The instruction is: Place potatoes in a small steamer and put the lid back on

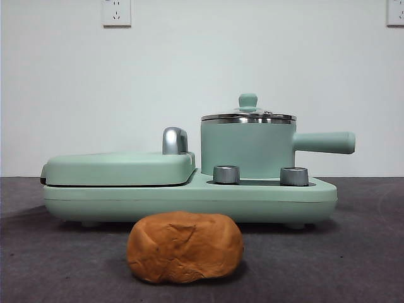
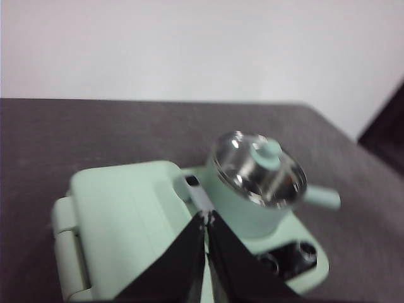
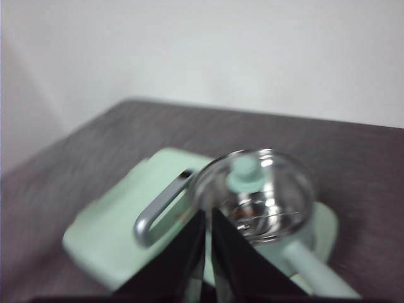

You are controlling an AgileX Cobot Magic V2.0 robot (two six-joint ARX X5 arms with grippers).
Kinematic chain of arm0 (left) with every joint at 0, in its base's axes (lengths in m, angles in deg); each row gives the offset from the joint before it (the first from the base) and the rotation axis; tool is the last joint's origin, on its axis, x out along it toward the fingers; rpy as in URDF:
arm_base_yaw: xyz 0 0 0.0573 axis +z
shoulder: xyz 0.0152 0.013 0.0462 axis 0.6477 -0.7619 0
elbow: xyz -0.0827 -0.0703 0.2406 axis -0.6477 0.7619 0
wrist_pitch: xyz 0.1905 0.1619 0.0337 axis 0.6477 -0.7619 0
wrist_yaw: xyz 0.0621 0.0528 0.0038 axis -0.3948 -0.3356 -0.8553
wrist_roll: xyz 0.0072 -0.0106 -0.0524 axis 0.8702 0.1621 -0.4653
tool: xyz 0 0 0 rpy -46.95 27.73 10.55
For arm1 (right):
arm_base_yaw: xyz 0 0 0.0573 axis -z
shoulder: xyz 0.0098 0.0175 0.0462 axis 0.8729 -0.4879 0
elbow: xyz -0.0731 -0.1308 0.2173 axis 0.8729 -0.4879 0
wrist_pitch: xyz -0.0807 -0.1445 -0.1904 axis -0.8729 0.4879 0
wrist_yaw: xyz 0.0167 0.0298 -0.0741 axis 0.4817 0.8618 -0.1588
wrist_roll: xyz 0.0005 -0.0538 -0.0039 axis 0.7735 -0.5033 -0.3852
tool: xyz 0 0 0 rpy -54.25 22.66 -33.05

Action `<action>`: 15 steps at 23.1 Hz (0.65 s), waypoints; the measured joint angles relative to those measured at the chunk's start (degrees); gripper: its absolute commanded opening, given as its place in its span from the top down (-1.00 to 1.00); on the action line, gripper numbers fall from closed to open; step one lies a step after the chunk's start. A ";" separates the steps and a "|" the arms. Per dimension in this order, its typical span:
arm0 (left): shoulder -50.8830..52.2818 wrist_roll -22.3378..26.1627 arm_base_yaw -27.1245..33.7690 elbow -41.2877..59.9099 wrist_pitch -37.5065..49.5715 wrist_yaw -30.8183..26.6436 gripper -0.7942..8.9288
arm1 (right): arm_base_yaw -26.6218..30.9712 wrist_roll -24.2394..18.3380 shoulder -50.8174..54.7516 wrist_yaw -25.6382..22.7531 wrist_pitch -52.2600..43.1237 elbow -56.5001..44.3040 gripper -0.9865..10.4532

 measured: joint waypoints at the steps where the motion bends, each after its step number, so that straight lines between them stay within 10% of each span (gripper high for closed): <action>1: -0.61 1.99 -0.94 -0.48 -0.63 0.15 0.82 | -1.73 -1.70 -0.70 -0.42 0.46 0.07 0.80; 11: -1.42 21.22 -9.75 -1.03 -11.21 0.37 0.81 | -15.56 -14.84 -4.85 -7.39 7.19 0.17 0.80; 15: -1.42 24.57 -11.23 -1.03 -13.35 0.37 0.23 | -17.14 -18.45 -4.85 -7.30 7.63 0.17 0.49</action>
